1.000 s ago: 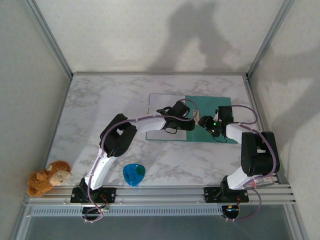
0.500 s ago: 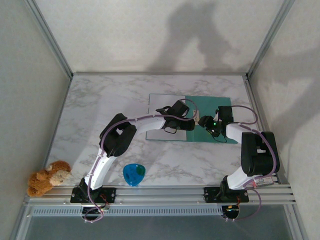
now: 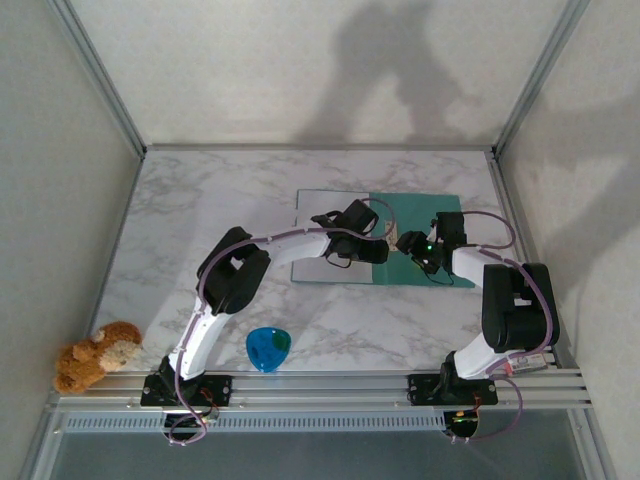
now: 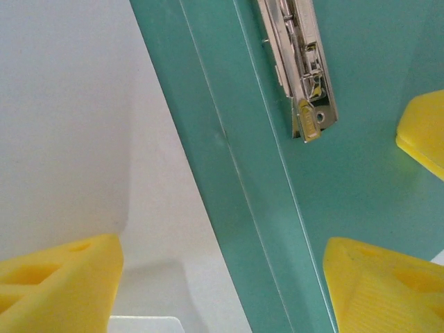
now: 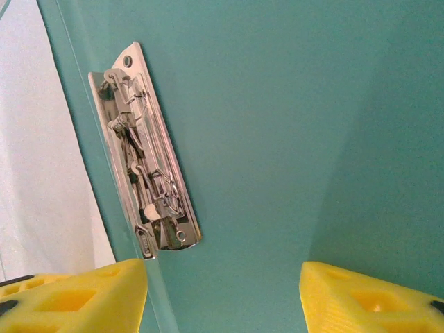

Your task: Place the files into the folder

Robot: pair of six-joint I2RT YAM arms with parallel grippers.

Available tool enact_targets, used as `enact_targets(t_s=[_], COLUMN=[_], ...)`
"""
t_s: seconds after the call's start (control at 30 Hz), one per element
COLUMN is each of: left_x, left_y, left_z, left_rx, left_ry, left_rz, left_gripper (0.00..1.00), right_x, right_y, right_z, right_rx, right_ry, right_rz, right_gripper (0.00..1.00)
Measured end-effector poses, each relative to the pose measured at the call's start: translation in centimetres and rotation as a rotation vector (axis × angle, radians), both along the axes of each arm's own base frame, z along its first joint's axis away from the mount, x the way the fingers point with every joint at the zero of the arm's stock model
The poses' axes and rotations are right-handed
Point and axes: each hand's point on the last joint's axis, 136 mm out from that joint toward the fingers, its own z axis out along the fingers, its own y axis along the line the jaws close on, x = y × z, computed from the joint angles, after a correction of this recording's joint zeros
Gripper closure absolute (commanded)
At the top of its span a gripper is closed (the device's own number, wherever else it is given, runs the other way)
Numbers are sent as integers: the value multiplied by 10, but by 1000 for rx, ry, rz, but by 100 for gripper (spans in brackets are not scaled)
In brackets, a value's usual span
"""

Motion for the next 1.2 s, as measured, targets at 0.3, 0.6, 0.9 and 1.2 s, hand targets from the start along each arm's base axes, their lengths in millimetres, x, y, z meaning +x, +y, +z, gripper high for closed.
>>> enact_targets(t_s=[0.3,0.6,0.9,1.2], left_x=[24,40,38,12], left_y=[24,68,81,100], left_z=[51,82,64,0], left_rx=[-51,-75,-22,64], left_ry=[-60,-112,-102,10], left_rz=[78,217,272,279], left_gripper=[23,24,26,26], right_x=[-2,11,26,38], right_y=[4,7,-6,-11], right_z=[-3,19,46,38], right_rx=[21,3,-97,-133], right_ry=[17,-5,-42,-14], right_rz=[17,64,59,49], right_gripper=[40,38,38,39])
